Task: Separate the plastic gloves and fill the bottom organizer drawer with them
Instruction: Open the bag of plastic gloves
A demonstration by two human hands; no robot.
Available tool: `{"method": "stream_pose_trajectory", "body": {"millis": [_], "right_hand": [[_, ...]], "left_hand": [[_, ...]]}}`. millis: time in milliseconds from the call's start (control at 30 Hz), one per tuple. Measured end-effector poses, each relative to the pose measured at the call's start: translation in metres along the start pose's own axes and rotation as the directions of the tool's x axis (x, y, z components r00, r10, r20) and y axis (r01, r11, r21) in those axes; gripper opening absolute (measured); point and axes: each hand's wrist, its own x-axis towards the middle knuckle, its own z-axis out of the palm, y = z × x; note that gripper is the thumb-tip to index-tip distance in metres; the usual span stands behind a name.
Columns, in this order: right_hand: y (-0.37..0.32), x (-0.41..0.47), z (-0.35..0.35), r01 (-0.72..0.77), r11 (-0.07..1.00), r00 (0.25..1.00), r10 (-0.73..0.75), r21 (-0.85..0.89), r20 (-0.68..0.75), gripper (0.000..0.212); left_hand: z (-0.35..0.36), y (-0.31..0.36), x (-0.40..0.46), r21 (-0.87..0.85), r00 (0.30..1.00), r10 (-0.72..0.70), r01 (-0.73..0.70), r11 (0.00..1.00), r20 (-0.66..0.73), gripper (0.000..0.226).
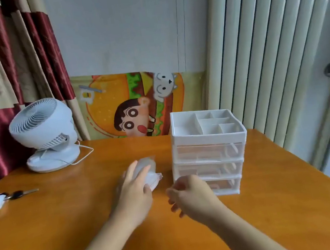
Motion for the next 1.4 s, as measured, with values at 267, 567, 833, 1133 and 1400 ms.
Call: {"method": "stream_pose_trajectory", "body": {"millis": [267, 567, 833, 1133, 1400], "right_hand": [[0.014, 0.082, 0.078, -0.148, 0.932, 0.980, 0.185, 0.332, -0.080, 0.009], [0.024, 0.098, 0.099, 0.136, 0.919, 0.969, -0.045, 0.370, -0.242, 0.027], [0.027, 0.102, 0.098, 0.264, 0.817, 0.957, -0.156, 0.513, -0.243, 0.025], [0.032, 0.095, 0.093, 0.255, 0.792, 0.967, -0.198, 0.554, -0.162, 0.023], [0.036, 0.089, 0.085, 0.272, 0.805, 0.962, -0.236, 0.527, -0.136, 0.019]], "left_hand": [[0.034, -0.060, 0.023, -0.044, 0.988, -0.006, 0.000, 0.999, -0.153, 0.054], [0.019, -0.068, 0.018, -0.034, 0.945, 0.127, -0.144, 0.989, -0.300, 0.054], [0.008, -0.061, 0.013, -0.102, 0.947, 0.201, -0.233, 0.967, -0.251, 0.019], [0.008, -0.059, 0.011, -0.117, 0.942, 0.176, -0.217, 0.969, -0.287, 0.024], [0.009, -0.058, 0.010, -0.120, 0.946, 0.168, -0.208, 0.971, -0.278, 0.022]]}}
